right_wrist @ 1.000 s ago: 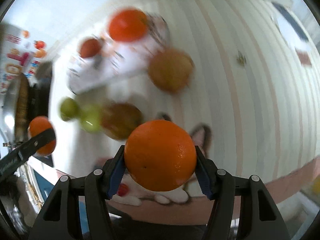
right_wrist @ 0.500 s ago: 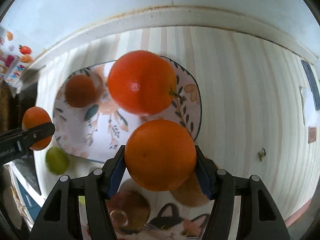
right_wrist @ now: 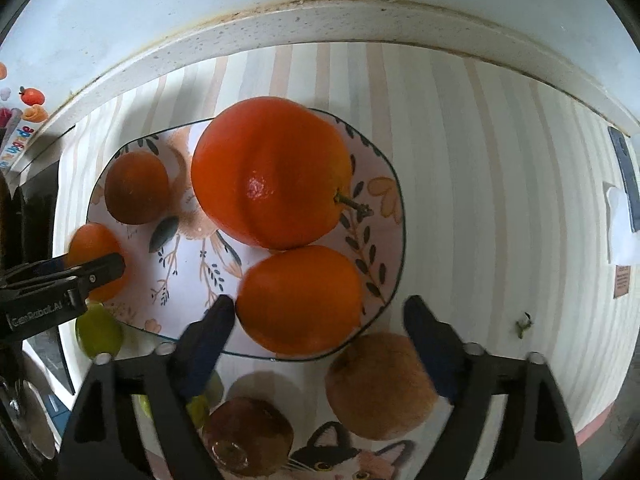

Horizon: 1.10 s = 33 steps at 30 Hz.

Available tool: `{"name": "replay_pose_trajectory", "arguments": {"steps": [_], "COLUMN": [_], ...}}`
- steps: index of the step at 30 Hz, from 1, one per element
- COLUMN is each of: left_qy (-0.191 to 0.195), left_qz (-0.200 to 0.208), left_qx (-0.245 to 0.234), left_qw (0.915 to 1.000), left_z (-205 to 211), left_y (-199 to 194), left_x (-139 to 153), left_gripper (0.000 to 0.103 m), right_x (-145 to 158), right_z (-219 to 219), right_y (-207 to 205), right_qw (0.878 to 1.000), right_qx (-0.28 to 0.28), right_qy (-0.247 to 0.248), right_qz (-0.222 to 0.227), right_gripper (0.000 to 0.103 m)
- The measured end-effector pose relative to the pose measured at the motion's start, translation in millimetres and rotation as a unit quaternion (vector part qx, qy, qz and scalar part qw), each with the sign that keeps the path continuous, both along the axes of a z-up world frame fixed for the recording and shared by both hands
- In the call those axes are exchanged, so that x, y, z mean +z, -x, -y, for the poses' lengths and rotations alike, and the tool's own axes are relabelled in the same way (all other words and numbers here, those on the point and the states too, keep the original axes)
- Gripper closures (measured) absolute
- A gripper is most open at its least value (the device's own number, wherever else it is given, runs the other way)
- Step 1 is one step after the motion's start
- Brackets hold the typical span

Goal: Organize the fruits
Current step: 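Lower both held fruits onto the floral plate and open both tools, then lift both open tools away from the plate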

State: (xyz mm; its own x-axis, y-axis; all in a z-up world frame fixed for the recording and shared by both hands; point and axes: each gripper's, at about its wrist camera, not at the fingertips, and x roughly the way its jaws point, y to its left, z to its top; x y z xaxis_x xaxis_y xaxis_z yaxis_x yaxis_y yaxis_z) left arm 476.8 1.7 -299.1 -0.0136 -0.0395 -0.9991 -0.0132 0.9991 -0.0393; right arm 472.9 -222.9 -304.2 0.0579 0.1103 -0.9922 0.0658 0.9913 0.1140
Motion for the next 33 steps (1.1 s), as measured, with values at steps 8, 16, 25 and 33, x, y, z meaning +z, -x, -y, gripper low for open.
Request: {"name": "replay_pose_trajectory", "arguments": {"steps": [8,16,25,33], "left_qy": [0.013,-0.003,-0.011,-0.012], "left_qz": [0.023,0.071,0.133,0.181], "left_qx": [0.032,0.036,0.026,0.015], "left_qw": [0.9991,0.9968,0.9907,0.9833], "left_z": [-24,-26,-18,-15], "left_y": [15,49,101,142], "left_x": [29,72,117,163], "left_gripper": [0.019,0.019,0.019,0.019], "right_x": [28,73,119,166], "right_z": [-4,-12,-19,-20], "right_y": [14,51,90,130], "right_qw": [1.000,0.998,0.995,0.988], "right_qx": [-0.003,0.000,-0.001,-0.004], "right_qy": [0.003,0.007,-0.001,0.003], "right_qz": [0.014,0.056,0.104,0.156], "right_gripper": [0.006,0.006,0.006,0.006]}}
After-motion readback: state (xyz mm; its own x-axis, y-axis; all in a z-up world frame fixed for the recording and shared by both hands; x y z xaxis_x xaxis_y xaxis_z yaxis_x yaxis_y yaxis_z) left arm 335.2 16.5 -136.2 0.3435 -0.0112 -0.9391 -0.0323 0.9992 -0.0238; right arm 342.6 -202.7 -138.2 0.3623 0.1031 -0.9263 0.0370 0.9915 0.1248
